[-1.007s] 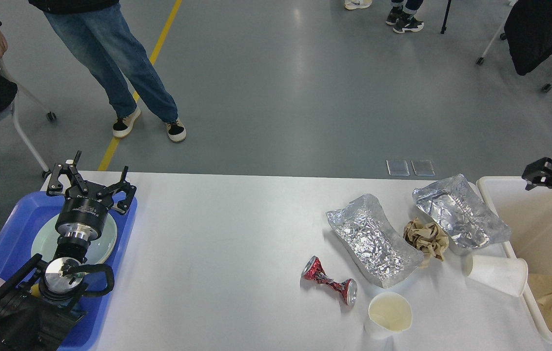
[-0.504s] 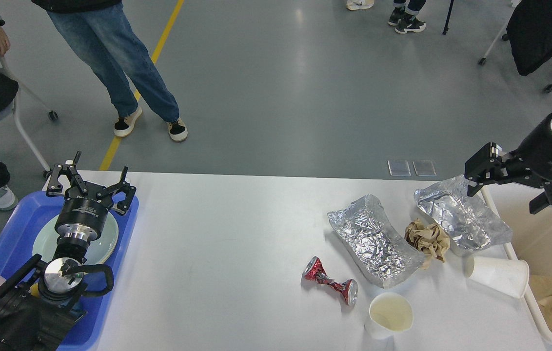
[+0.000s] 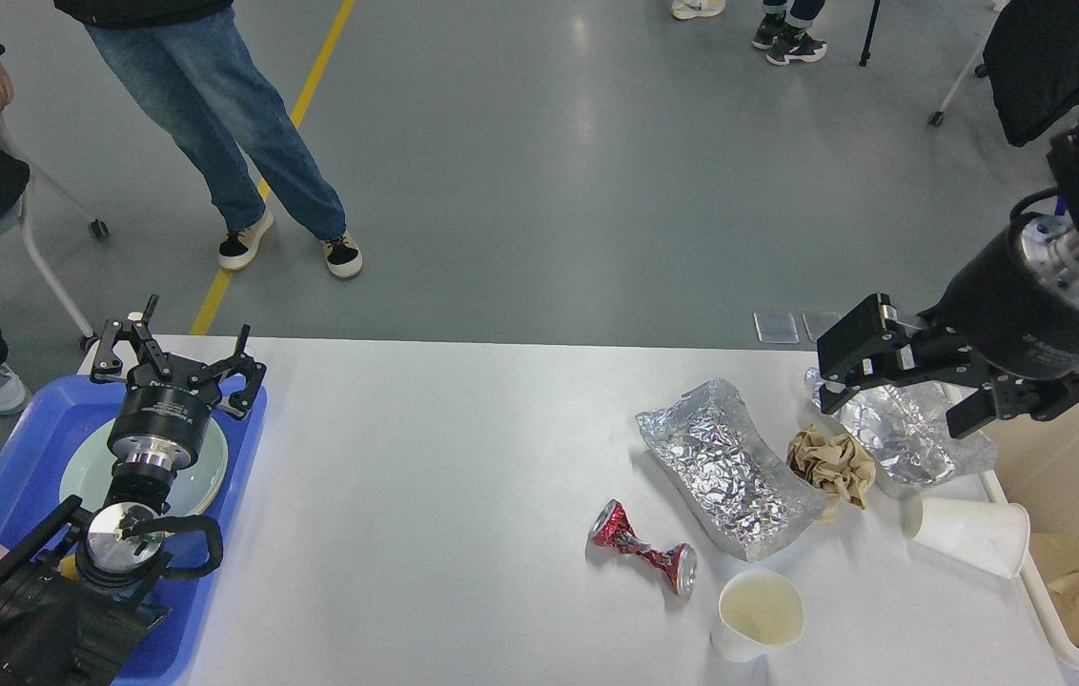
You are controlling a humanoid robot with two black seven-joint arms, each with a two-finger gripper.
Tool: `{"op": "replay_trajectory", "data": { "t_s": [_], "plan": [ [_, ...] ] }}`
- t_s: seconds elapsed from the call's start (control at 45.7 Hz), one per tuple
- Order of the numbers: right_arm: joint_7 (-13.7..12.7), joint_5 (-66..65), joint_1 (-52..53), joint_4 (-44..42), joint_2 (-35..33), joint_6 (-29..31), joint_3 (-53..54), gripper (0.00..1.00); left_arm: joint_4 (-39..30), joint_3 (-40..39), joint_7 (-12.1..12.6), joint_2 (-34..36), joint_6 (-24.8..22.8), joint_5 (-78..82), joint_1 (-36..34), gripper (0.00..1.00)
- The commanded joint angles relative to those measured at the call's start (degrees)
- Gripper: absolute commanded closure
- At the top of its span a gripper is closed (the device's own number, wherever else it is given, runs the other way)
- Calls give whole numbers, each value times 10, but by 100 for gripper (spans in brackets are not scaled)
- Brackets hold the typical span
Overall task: Tidy desktop
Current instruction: 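Move the right gripper over the white paper cup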
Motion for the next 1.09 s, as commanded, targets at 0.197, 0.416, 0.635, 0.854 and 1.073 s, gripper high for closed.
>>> {"op": "replay_trajectory", "data": {
  "t_s": [0.197,0.416,0.635,0.854,1.073],
  "plan": [
    [0,-1,-45,-2,21,-6,28,3,0,0,0,0,0,0,0,4],
    [-1,-10,-179,-16,46,-101,69,5,0,0,0,0,0,0,0,4],
    [-1,-18,-313,-27,75,-218,68,5,0,0,0,-1,0,0,0,4],
    [-1,-18,-395,-51,97,-262,68,5,0,0,0,0,0,0,0,4],
    [-1,-17,-465,-74,120,-315,68,5,0,0,0,0,0,0,0,4]
  ]
}}
